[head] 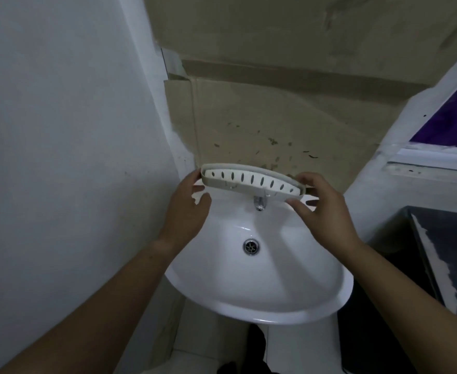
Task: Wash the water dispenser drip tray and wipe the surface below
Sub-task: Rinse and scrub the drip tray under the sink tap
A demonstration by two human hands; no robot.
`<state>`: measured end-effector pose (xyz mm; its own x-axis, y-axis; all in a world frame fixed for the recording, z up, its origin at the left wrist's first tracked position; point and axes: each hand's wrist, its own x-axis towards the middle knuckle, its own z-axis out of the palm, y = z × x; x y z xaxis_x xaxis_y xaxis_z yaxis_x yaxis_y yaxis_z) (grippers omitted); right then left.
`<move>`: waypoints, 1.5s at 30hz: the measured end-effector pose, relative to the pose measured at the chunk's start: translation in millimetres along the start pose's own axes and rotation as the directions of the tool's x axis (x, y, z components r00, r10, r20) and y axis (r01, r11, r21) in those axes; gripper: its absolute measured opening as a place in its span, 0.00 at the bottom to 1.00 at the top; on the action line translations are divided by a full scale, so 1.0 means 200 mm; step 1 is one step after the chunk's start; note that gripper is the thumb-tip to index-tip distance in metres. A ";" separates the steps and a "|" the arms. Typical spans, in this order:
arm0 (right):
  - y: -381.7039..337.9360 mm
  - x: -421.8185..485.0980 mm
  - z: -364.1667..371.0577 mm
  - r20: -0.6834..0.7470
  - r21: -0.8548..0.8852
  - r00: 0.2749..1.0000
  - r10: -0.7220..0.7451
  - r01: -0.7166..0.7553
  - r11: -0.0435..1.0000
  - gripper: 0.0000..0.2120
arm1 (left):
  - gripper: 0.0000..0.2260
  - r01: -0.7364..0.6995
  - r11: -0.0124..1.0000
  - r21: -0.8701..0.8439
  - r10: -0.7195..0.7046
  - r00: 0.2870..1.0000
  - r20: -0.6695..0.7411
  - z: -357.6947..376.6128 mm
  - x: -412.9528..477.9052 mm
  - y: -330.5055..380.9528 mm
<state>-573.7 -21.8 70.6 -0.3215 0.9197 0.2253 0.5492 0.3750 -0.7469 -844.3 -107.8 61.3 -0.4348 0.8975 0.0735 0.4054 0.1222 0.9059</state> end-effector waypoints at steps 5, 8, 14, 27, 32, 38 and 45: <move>0.09 -0.11 0.10 0.105 -0.083 0.990 0.099 -0.090 0.992 0.24 | 0.25 0.098 0.987 0.128 -0.123 0.971 0.204 0.05 -0.11 -0.16; 0.09 -0.11 0.11 0.034 -0.066 0.996 0.085 -0.083 0.994 0.23 | 0.25 0.125 0.987 0.101 -0.145 0.964 0.221 0.04 -0.12 -0.17; 0.10 -0.14 0.11 0.071 -0.106 0.992 0.104 -0.096 0.990 0.26 | 0.26 0.154 0.980 0.125 -0.189 0.915 0.357 0.00 -0.13 -0.17; 0.08 -0.17 0.09 0.063 -0.259 0.998 -0.014 0.030 0.965 0.23 | 0.21 0.110 0.988 0.113 -0.140 0.939 0.314 -0.04 -0.12 -0.11; 0.04 -0.17 0.09 -0.041 -0.346 0.989 -0.143 0.120 0.930 0.21 | 0.15 0.257 0.951 -0.171 -0.224 0.956 0.190 -0.02 -0.10 -0.06; 0.00 -0.11 0.04 0.112 -0.345 0.974 -0.196 0.223 0.912 0.20 | 0.10 0.349 0.833 -0.430 -0.302 0.937 0.176 -0.01 -0.05 -0.02; 0.01 -0.11 0.03 0.090 -0.308 0.979 -0.185 0.204 0.929 0.17 | 0.09 0.295 0.853 -0.431 -0.262 0.956 0.134 0.00 -0.07 -0.02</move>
<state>-571.1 -41.9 60.3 -0.4855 0.8202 0.3027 0.6823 0.5719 -0.4554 -839.7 -121.6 56.2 -0.4137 0.8826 -0.2233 -0.1287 0.1861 0.9741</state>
